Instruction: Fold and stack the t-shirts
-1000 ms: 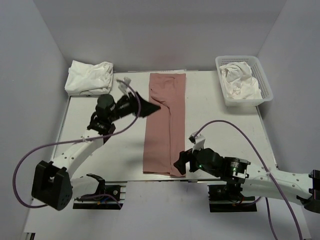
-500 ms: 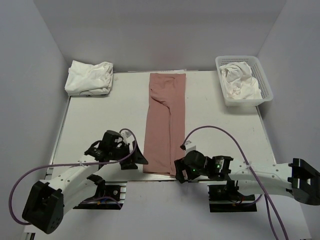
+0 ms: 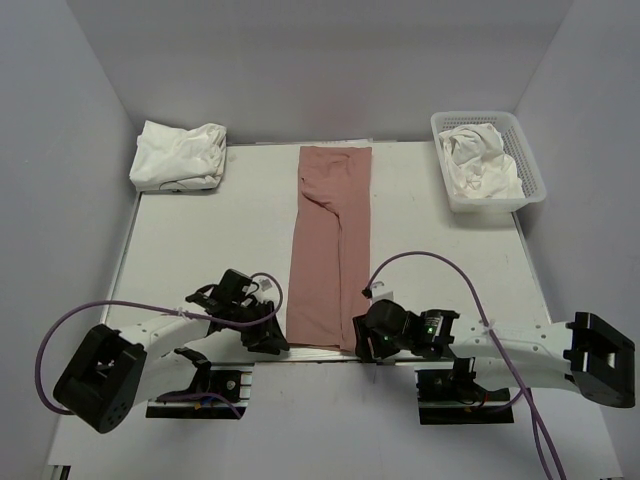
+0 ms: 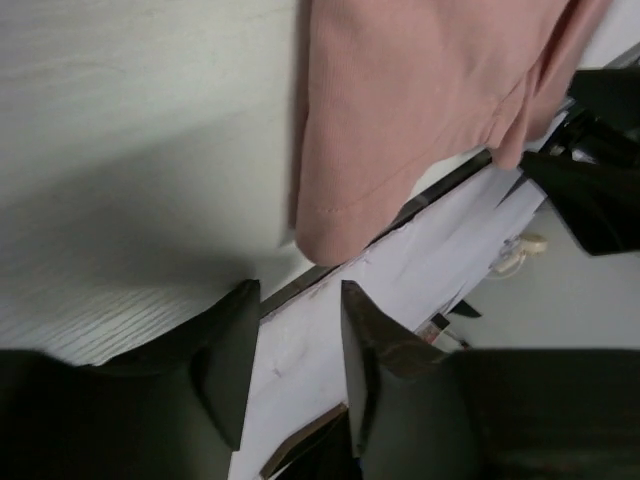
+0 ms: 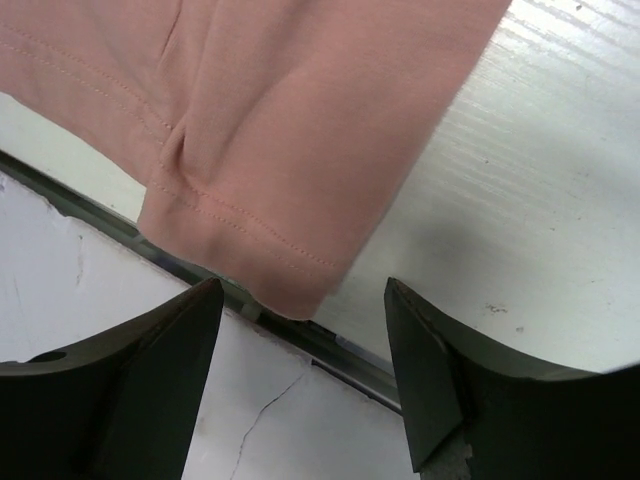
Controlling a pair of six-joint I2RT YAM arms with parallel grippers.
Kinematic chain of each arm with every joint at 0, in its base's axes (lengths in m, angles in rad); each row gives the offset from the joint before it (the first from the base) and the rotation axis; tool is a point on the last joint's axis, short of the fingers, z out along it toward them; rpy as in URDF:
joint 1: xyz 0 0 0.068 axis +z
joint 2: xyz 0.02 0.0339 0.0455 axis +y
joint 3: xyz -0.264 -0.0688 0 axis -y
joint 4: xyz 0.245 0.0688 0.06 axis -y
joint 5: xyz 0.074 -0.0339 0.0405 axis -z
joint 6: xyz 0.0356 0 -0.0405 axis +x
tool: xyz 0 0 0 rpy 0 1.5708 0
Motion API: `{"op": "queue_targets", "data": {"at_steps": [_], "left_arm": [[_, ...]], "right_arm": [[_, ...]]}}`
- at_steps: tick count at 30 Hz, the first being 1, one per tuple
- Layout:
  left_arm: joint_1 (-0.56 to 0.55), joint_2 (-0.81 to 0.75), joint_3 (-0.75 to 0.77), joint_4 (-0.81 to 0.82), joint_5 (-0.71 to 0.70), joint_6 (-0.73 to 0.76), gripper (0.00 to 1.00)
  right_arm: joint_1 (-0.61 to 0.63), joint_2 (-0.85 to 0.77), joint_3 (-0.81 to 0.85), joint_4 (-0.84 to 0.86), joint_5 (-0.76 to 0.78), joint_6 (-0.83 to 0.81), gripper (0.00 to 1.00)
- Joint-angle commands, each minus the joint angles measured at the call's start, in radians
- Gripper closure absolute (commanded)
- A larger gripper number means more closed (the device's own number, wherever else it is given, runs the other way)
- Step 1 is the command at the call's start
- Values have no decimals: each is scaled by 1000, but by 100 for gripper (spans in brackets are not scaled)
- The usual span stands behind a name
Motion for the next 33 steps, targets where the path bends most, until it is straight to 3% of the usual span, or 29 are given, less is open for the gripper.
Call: {"op": "queue_targets", "data": {"at_steps": [1, 2, 6, 12, 15, 16, 28, 31, 33], "left_arm": [[-20, 13, -19, 22, -74, 11, 54], [-20, 26, -19, 22, -88, 11, 54], [-29, 70, 0, 48, -99, 11, 71], [-29, 112, 9, 94, -99, 11, 72], [-29, 101, 18, 106, -99, 11, 62], [-29, 101, 18, 106, -99, 11, 54], [-39, 159, 106, 129, -97, 65, 53], [-39, 200, 133, 164, -79, 65, 62], [-39, 220, 142, 165, -59, 74, 77]], "right_arm": [[-9, 21, 29, 1, 1, 19, 31], [-10, 24, 29, 15, -12, 5, 31], [-14, 75, 30, 36, -29, 12, 32], [-18, 124, 48, 29, -42, 5, 36], [-18, 141, 56, 29, -53, 3, 36], [-20, 150, 62, 24, -53, 0, 36], [-30, 155, 67, 28, -32, 6, 37], [-30, 164, 70, 7, -22, 6, 40], [-35, 164, 71, 7, -16, 8, 47]]}}
